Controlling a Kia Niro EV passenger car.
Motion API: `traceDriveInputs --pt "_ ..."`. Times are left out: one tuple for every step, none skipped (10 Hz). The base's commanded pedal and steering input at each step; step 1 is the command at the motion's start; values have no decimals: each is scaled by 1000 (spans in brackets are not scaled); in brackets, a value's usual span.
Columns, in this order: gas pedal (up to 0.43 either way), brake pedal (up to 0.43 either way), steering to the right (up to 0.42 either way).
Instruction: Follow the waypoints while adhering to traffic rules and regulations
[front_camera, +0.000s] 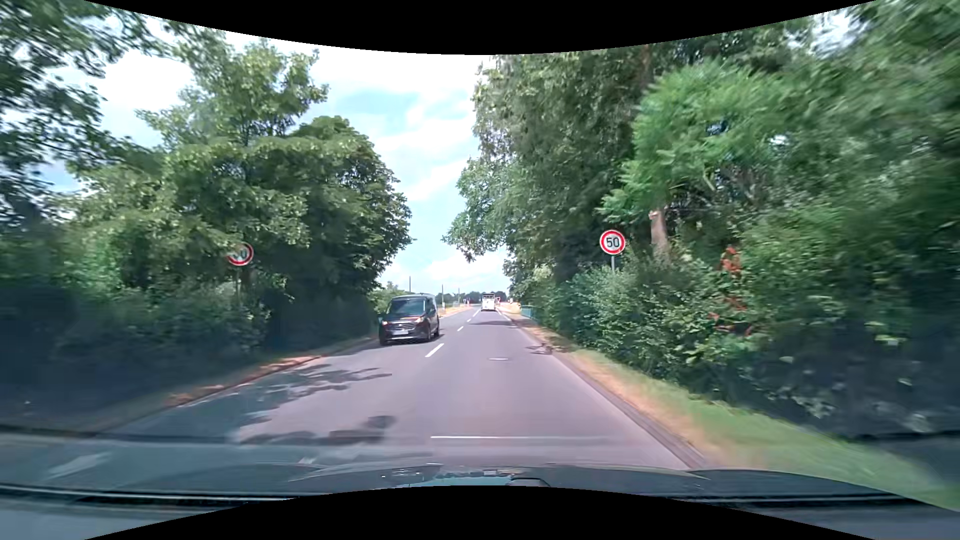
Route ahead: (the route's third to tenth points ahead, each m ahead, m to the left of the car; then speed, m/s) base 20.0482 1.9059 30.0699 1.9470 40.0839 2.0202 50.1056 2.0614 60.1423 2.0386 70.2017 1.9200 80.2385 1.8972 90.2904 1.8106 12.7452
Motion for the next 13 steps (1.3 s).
traceDriveInputs --pt "169 0 -5" --pt "169 0 -5" --pt "169 0 -5" --pt "169 0 -5" --pt "169 0 -5" --pt "169 0 -5" --pt "169 0 -5" --pt "169 0 -5" --pt "169 0 -5" --pt "169 0 -5" --pt "169 0 -5" --pt "157 0 -5" --pt "157 0 -5"
